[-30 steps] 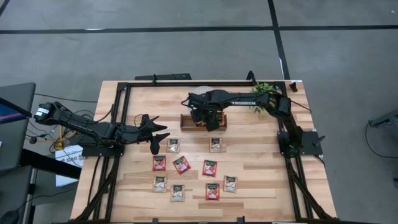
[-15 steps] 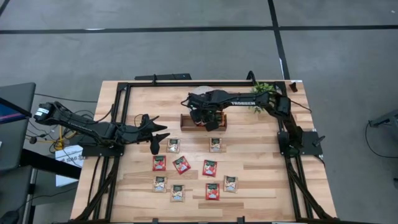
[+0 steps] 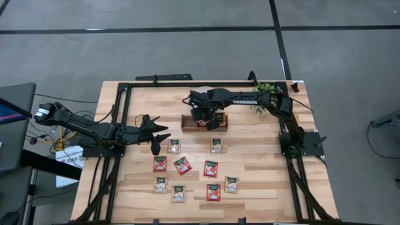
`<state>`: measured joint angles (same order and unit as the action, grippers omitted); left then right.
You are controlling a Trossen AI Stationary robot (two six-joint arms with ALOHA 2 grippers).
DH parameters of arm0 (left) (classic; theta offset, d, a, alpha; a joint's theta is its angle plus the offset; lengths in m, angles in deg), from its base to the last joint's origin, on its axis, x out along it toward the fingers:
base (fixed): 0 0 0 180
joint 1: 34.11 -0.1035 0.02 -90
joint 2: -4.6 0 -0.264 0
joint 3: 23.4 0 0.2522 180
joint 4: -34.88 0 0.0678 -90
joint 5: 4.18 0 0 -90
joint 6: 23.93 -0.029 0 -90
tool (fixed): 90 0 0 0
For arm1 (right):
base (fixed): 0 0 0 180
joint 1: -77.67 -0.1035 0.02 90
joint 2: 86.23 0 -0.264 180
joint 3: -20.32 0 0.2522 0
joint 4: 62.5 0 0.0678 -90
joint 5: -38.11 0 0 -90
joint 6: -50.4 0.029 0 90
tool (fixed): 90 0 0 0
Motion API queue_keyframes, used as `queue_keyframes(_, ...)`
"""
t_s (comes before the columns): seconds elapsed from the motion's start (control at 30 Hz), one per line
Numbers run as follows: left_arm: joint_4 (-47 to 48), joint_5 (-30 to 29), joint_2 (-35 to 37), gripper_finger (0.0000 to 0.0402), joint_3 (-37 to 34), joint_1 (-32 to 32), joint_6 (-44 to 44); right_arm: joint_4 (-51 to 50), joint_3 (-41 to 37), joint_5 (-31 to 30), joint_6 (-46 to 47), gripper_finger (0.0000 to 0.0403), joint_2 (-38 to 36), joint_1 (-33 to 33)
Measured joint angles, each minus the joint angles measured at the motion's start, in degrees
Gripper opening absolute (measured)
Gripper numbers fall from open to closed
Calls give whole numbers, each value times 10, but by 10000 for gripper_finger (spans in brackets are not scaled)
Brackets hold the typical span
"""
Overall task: Pick & Place Tea
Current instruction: Put the red tea bag into the middle compartment of the wooden organizer
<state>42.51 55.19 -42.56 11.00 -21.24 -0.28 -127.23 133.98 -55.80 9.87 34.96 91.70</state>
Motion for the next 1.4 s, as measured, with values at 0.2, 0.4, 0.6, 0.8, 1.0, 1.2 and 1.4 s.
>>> queue_keyframes(0.2, 0, 0, 0, 167, 0, 0, -1, 3, 0, 1, -3, 79, 0, 0)
queue_keyframes(0.4, 0, 1, 0, 167, 0, 0, -3, -2, 0, 22, 0, 79, 0, 5)
queue_keyframes(0.6, 0, 2, 0, 167, 0, 0, -3, -5, 0, 25, 0, 79, 0, 8)
queue_keyframes(0.8, 0, 2, 0, 167, 0, 0, -3, -9, 0, 26, 0, 79, 0, 9)
queue_keyframes(1.0, 0, 2, 0, 167, 0, 0, -3, -17, 0, 26, 0, 79, 0, 11)
queue_keyframes(1.2, 0, 2, 0, 167, 0, 0, -3, -17, 0, 26, 4, 76, 0, 11)
queue_keyframes(1.4, 0, 1, 0, 167, 0, 0, -3, -20, 0, 26, 11, 58, 0, 11)
